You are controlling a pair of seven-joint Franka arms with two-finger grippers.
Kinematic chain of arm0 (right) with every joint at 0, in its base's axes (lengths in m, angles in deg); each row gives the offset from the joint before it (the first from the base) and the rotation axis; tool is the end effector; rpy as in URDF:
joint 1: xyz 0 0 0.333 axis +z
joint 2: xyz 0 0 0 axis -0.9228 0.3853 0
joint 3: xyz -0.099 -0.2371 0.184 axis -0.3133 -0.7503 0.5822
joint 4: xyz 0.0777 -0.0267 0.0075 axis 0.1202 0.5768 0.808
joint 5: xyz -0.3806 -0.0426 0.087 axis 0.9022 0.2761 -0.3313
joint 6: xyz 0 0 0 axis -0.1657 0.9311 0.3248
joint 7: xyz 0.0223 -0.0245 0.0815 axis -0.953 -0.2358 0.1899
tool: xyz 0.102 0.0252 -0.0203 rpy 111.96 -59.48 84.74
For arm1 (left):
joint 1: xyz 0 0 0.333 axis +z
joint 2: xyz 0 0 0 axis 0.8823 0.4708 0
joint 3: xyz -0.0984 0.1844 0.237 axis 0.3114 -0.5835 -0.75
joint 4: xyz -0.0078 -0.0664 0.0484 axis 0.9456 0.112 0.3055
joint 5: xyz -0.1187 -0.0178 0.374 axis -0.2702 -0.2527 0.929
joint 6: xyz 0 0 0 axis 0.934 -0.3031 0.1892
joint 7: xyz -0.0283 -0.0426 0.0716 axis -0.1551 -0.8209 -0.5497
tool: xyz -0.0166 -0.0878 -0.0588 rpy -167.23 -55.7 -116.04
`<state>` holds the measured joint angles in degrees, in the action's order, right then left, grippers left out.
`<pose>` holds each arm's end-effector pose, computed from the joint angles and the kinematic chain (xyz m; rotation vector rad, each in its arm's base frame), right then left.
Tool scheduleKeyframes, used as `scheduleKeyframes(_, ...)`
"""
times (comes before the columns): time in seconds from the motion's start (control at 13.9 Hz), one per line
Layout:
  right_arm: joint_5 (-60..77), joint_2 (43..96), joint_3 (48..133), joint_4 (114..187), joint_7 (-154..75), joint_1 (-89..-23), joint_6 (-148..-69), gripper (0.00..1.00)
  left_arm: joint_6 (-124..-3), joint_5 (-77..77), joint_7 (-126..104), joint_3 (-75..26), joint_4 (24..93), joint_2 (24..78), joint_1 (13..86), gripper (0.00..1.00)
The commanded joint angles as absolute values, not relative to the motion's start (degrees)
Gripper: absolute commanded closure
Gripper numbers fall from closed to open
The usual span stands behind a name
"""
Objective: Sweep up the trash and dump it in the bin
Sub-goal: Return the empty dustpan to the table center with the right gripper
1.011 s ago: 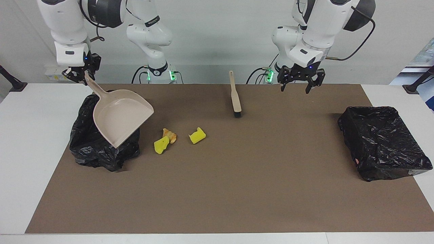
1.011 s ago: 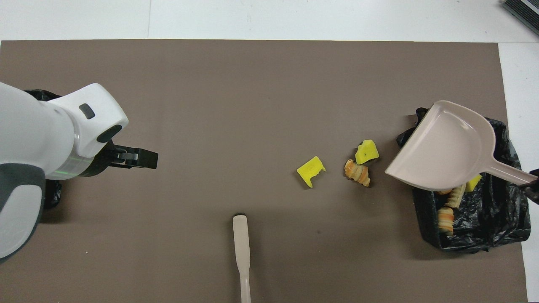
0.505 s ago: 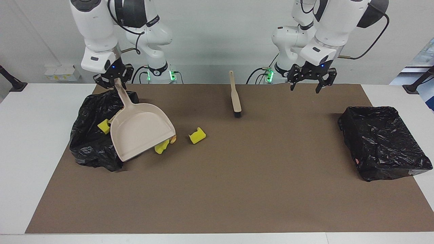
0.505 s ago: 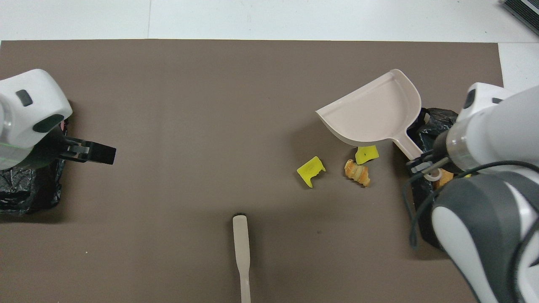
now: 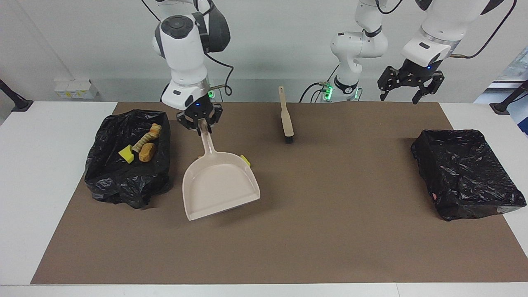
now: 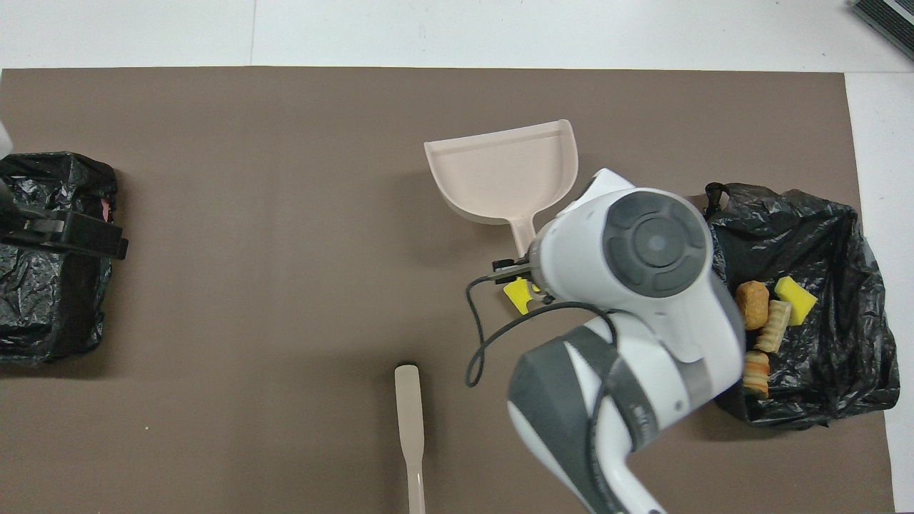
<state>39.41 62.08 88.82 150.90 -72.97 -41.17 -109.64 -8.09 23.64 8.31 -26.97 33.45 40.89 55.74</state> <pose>0.5236 0.3159 0.4750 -3.0732 -0.1765 -0.1635 0.5349 -0.0656 0.6663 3.1066 -0.2896 -0.0193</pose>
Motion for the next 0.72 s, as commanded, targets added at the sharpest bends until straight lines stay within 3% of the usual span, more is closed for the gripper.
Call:
scheduleKeyframes(0.0,39.30,70.27,88.27,144.35,-83.62,-35.29,-112.79,1.00,-6.01,24.29,10.23,-26.89,31.57,41.32,56.91,0.00)
scheduleKeyframes(0.29,44.29,82.93,88.26,135.21,-96.40,-29.29,-117.54,1.00,-6.62,24.29,10.05,-26.89,32.10,40.88,57.26,0.00)
scheduleKeyframes(0.43,44.66,83.66,88.35,134.66,-96.59,-29.37,-117.90,1.00,-6.71,24.29,10.05,-26.89,32.19,40.88,57.26,0.00)
scheduleKeyframes(0.51,44.66,83.49,88.27,134.83,-96.59,-29.19,-117.64,0.84,-6.80,24.29,10.05,-26.89,32.19,40.88,57.26,0.00)
scheduleKeyframes(0.65,45.79,82.87,88.09,135.36,-97.29,-27.80,-117.20,0.00,-6.28,24.29,9.79,-26.89,32.19,40.79,57.26,0.00)
